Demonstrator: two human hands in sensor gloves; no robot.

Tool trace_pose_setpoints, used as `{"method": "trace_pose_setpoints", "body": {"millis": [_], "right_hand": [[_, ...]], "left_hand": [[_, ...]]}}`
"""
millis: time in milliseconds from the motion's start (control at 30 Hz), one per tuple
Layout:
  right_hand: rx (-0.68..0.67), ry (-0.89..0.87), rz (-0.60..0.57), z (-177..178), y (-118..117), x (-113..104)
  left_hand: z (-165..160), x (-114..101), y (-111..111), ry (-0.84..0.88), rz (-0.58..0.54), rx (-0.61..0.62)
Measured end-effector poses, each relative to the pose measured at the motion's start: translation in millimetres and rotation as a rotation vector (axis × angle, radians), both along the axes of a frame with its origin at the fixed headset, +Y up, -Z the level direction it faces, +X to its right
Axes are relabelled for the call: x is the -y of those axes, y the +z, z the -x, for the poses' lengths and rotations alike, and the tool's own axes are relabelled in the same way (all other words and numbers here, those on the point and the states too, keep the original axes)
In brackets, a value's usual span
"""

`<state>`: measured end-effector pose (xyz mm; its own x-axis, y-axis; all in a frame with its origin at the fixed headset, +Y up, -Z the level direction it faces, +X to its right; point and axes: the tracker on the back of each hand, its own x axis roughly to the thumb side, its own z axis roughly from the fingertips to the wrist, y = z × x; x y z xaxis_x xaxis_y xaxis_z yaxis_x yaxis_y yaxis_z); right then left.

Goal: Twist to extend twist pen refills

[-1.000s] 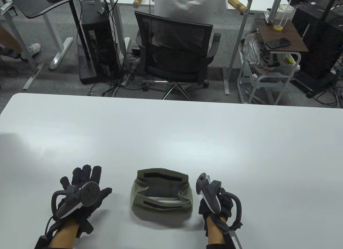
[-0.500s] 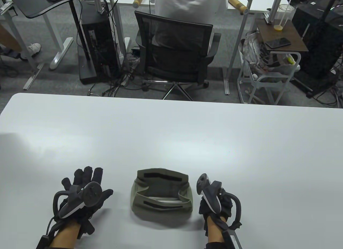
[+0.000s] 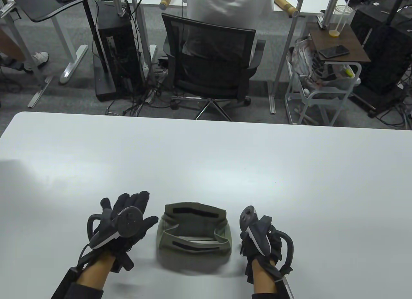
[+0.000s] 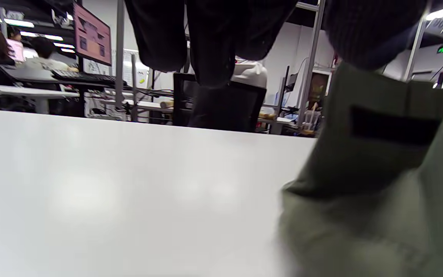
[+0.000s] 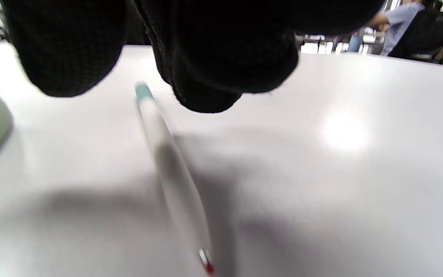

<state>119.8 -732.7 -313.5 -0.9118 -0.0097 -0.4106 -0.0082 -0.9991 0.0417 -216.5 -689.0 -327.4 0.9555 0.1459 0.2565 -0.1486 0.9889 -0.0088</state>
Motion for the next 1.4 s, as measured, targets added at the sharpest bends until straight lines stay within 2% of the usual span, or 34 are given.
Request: {"method": "trace_pose_setpoints", "body": {"millis": [133, 200, 267, 333, 400, 467, 600, 733, 800, 933, 1100, 1400], "right_hand": [[-0.057, -0.017, -0.264, 12.3, 11.9, -33.3], [-0.151, -0.067, -0.389, 24.9, 18.8, -50.1], [-0.324, -0.147, -0.442, 47.3, 23.0, -64.1], [-0.482, -0.182, -0.402, 70.3, 21.2, -69.1], [-0.614, -0.219, -0.32, 93.0, 15.2, -62.4], [-0.629, -0.163, -0.266, 111.3, 8.6, -46.8], [-0.693, 0.101, -0.101, 130.3, 2.8, -10.3], [-0.668, 0.022, 0.046, 128.6, 0.3, 4.2], [-0.653, 0.037, 0.127, 129.8, 0.4, 10.7], [-0.681, 0.139, 0.095, 137.8, 2.3, 17.9], [-0.667, 0.102, 0.118, 135.8, -1.2, 20.2], [-0.682, 0.147, 0.096, 136.7, 1.8, 19.2]], "left_hand": [[-27.1, -0.5, -22.3, 0.005, 0.062, 0.003], [-35.1, 4.5, -31.6, -0.044, 0.088, 0.006], [-40.6, 10.3, -36.8, -0.071, 0.086, 0.008], [-43.9, 14.0, -38.3, -0.063, 0.072, 0.01], [-46.0, 16.3, -38.2, -0.055, 0.06, 0.008], [-45.8, 16.6, -37.6, -0.063, 0.04, 0.011], [-46.4, 16.9, -37.6, -0.085, -0.01, 0.01], [-46.7, 19.9, -40.0, -0.11, -0.005, 0.001], [-45.8, 20.7, -41.7, -0.109, -0.012, 0.002], [-46.5, 21.3, -43.8, -0.098, 0.008, 0.001], [-46.7, 21.1, -43.8, -0.107, 0.006, 0.007], [-47.9, 20.9, -43.1, -0.119, 0.004, 0.009]]}}
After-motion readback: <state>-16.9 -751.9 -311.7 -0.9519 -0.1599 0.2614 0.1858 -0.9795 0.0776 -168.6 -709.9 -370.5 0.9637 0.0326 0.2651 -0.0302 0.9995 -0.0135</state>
